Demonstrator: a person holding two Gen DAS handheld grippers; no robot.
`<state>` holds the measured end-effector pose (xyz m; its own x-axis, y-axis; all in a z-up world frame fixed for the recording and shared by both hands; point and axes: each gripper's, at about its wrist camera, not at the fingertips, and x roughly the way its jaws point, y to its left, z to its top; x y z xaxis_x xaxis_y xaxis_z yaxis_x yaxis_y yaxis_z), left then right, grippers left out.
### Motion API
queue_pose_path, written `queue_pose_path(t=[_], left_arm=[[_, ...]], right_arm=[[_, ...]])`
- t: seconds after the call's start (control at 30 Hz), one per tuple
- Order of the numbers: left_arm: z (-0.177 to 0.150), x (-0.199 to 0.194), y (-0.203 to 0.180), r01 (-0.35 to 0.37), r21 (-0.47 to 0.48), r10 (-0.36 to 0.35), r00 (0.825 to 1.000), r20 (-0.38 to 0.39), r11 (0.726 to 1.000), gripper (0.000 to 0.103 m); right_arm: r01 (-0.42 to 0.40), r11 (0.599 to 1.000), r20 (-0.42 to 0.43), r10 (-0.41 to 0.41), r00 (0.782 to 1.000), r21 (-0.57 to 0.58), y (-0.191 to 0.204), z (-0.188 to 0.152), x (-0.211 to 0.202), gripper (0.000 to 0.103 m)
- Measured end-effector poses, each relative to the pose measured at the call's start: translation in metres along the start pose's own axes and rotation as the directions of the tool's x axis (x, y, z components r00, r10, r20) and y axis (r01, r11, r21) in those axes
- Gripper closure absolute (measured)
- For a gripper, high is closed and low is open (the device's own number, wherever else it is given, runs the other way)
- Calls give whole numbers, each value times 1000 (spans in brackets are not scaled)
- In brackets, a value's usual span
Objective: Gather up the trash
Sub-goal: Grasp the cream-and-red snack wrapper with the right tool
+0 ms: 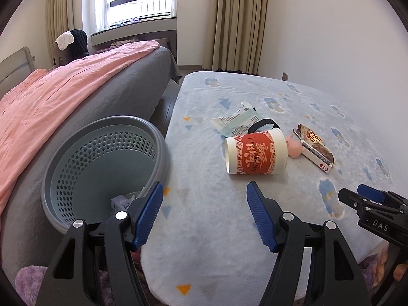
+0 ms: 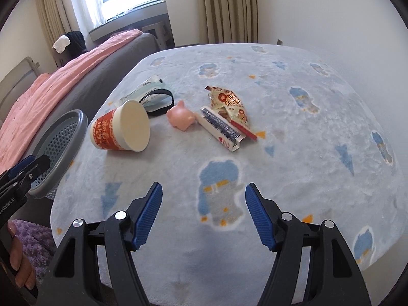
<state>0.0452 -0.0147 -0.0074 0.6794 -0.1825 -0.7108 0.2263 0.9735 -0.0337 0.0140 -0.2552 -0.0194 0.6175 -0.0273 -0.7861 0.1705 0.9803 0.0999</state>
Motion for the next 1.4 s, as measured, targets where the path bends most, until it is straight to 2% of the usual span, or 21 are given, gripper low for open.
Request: queue_pose_path(t=[0.53, 0.9, 1.23, 1.3, 1.37, 1.4], left_arm=[[17, 33, -30, 43, 19, -43, 999, -33, 999, 38], [20, 43, -38, 66, 23, -65, 997, -41, 998, 38], [21, 44, -35, 59, 17, -58, 997, -45, 998, 38], [21, 42, -35, 58, 16, -57, 997, -42, 998, 38], [22, 41, -35, 55, 16, -54, 998, -40, 998, 38], [22, 40, -35, 54, 16, -53, 998, -39, 998, 38]], right_arm=[[62, 998, -6, -62, 998, 25, -41, 57, 57, 37], [68, 997, -54, -65, 996, 42, -50, 73, 90, 38], [69, 997, -84, -67, 994, 21, -45, 79, 112, 48], [59, 998, -82, -58, 995, 17, -44, 80, 112, 52], [47, 999, -82, -47, 996, 7, -41, 81, 112, 63], [45, 999, -79, -45, 996, 0, -40, 81, 111, 63]])
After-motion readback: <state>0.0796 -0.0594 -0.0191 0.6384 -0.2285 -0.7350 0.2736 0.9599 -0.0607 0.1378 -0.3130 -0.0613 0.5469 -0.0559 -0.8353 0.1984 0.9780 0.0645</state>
